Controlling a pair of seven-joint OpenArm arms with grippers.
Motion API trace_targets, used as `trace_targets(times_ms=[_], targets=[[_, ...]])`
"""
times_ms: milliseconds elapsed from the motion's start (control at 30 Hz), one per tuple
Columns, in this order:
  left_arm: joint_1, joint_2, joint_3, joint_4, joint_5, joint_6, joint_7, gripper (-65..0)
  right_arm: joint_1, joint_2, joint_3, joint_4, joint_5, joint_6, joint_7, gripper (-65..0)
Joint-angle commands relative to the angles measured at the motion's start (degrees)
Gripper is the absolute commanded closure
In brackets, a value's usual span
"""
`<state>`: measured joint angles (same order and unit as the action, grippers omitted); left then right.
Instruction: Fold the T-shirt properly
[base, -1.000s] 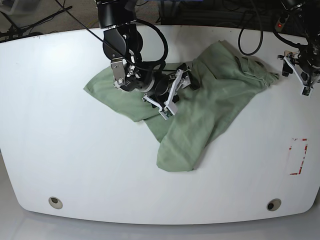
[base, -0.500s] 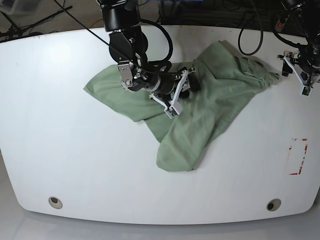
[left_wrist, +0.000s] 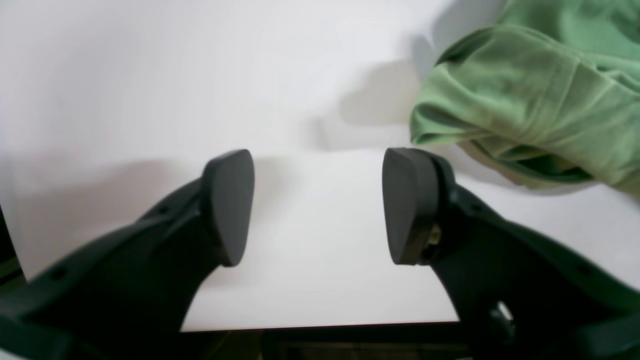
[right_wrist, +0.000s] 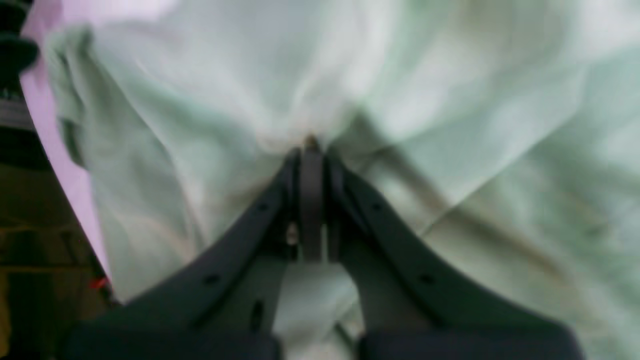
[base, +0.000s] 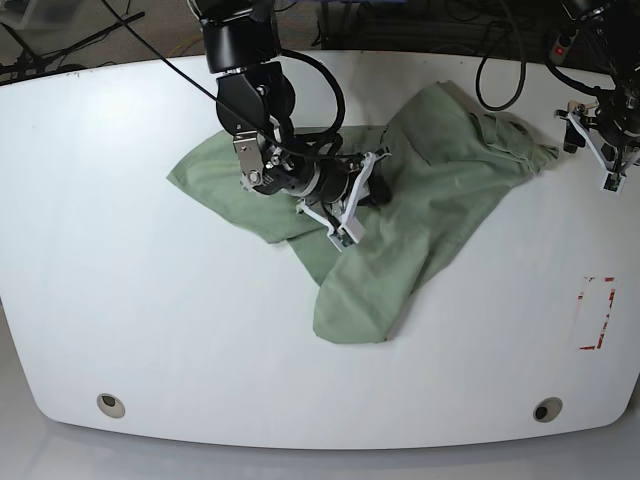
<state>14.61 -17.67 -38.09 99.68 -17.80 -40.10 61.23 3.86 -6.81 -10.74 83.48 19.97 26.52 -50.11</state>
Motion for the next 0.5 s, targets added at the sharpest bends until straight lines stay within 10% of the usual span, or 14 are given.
trace_targets(times_ms=[0, 467], targets=[[-0.2, -1.1, -0.4, 0.8, -0.3, 0.1, -0.6, -36.7, 1.2, -0.2, 0.0, 4.6, 1.4, 0.2, 1.4, 0.0], [0.3, -1.1, -0.5, 1.2, -0.2, 0.1, -0.6, -36.7, 19.3, -1.5, -15.9, 4.6, 2.1, 0.9, 6.4, 0.0]])
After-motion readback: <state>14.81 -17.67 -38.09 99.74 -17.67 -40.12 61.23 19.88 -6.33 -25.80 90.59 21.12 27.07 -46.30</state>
